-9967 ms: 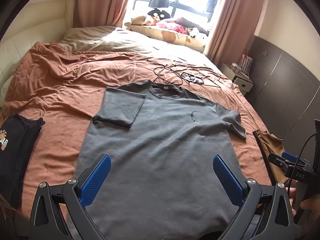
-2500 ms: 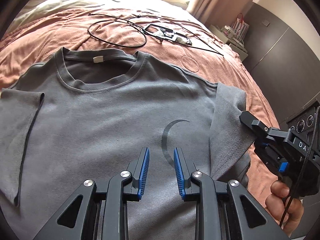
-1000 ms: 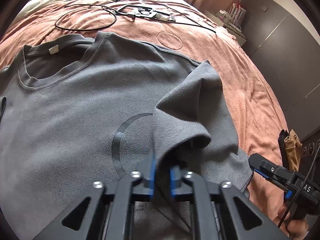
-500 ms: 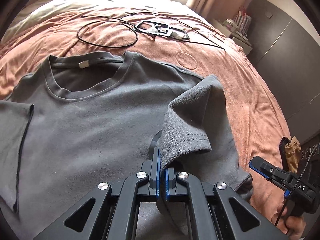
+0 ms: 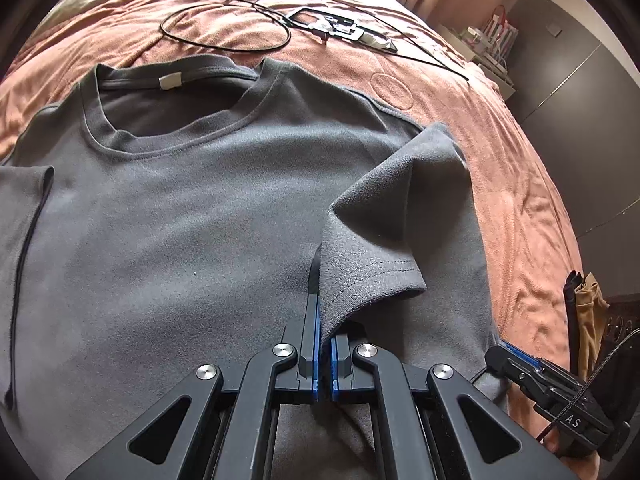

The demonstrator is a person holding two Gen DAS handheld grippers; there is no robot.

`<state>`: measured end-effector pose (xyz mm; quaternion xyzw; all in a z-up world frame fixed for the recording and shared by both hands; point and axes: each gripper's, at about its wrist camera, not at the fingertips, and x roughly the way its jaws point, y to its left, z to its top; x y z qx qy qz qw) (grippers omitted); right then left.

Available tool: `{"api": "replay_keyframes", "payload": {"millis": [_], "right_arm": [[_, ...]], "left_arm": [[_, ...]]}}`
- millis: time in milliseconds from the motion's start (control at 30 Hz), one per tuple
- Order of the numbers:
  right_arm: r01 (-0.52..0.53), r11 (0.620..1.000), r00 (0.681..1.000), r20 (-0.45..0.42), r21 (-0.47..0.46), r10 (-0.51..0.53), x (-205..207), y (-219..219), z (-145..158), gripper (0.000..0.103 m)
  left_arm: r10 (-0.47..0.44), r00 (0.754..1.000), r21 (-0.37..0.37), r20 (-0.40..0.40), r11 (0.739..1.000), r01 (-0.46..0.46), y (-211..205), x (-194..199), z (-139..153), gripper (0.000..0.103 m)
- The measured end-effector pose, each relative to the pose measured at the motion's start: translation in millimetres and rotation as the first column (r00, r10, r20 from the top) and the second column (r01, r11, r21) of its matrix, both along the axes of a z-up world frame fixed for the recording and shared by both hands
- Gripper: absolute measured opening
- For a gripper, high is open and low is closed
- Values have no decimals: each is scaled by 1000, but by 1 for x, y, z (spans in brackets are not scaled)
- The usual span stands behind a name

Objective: Fold small clothes

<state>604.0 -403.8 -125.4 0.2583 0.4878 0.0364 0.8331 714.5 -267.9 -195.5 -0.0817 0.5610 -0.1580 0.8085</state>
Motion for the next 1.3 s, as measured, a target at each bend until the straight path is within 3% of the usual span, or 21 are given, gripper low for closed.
{"api": "replay_keyframes", "payload": {"millis": [167,267,333,400,667,833,933,1033,1067,1100,1133,1200,1300], "right_arm": [[35,999,998,47,-3,-35,-21,-5,19,26],[36,999,998,49,21,-37,-30,-4,16,26],[48,998,997,51,27,-49,-31,-3,14,26],[48,998,996,79,41,-51,-30,-2,16,26],[27,997,995,95,67,-33,-21,0,10,26],[37,995,995,92,88,-45,-19,-10,6,26],[47,994,994,93,101,-56,-20,-15,6,26],[51,993,993,99,107,-62,-18,-18,7,26],[52,993,993,101,108,-63,-18,-18,7,26],[53,993,993,103,109,-64,-18,-17,7,26],[55,993,992,105,108,-66,-17,-17,7,26],[57,993,992,109,105,-68,-17,-17,7,26],[64,996,992,103,62,-70,-16,-15,8,26]], "left_arm": [[1,1000,4,-16,1000,-1,3,-3,2,6],[22,1000,-5,0,1000,-22,10,-3,10,22],[43,999,-20,29,999,-42,15,-4,19,40],[57,996,-8,67,998,-57,17,-4,28,47],[-43,991,-19,125,999,46,-11,2,39,47],[-114,989,41,96,993,110,-46,4,16,47],[-122,989,117,83,987,112,-57,7,-1,47],[-123,987,139,100,984,109,-59,9,-7,45],[-122,987,146,106,983,106,-60,10,-7,41],[-117,987,169,110,981,98,-59,11,-7,23],[-112,988,179,107,980,92,-57,13,-6,13],[-104,990,141,100,986,89,-48,17,-1,10],[-85,987,149,134,987,64,-35,21,13,10]]}}
